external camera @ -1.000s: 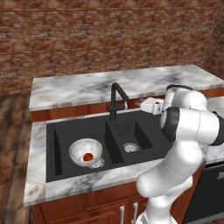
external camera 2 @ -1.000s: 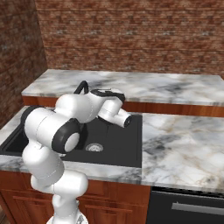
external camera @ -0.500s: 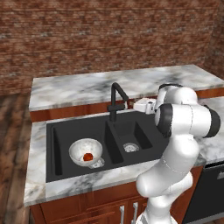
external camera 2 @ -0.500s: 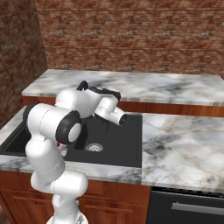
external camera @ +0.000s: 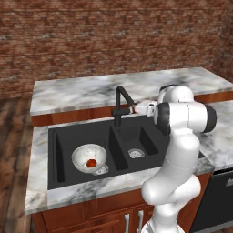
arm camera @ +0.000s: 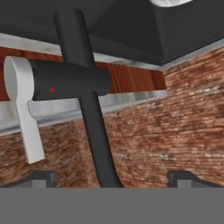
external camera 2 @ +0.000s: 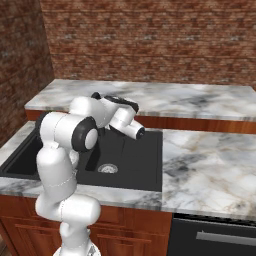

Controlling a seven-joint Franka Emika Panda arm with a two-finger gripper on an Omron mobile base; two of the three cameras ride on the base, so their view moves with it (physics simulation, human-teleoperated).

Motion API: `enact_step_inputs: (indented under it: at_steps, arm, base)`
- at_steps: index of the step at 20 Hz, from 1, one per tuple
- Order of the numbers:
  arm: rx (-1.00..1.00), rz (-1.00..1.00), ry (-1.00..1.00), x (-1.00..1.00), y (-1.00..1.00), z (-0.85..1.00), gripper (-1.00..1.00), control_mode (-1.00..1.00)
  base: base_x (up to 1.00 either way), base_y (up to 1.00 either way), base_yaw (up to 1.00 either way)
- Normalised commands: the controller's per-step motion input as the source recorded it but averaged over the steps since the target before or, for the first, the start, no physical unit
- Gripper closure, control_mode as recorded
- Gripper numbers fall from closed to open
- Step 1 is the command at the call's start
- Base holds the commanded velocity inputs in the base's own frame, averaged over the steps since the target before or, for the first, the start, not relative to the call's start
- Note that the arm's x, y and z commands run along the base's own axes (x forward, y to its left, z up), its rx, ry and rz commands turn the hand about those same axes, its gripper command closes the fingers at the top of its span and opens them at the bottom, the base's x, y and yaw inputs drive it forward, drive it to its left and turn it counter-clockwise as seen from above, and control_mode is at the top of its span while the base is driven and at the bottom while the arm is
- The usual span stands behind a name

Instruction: Pick the tomato from the cabinet and place it in the bowl. Then pick the bowl and place it in the sink. Then turn on the sink facuet.

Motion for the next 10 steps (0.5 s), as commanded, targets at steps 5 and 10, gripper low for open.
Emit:
enact_step_inputs:
  at_steps: [5,10]
  arm:
    - [0.0,0.0,0.0,0.38,0.0,-0.08,-1.0,-1.0]
    - [0.0,0.0,0.0,0.28,0.0,-0.23,-1.0,-1.0]
  base:
    - [0.0,0.0,0.0]
    - [0.0,0.0,0.0]
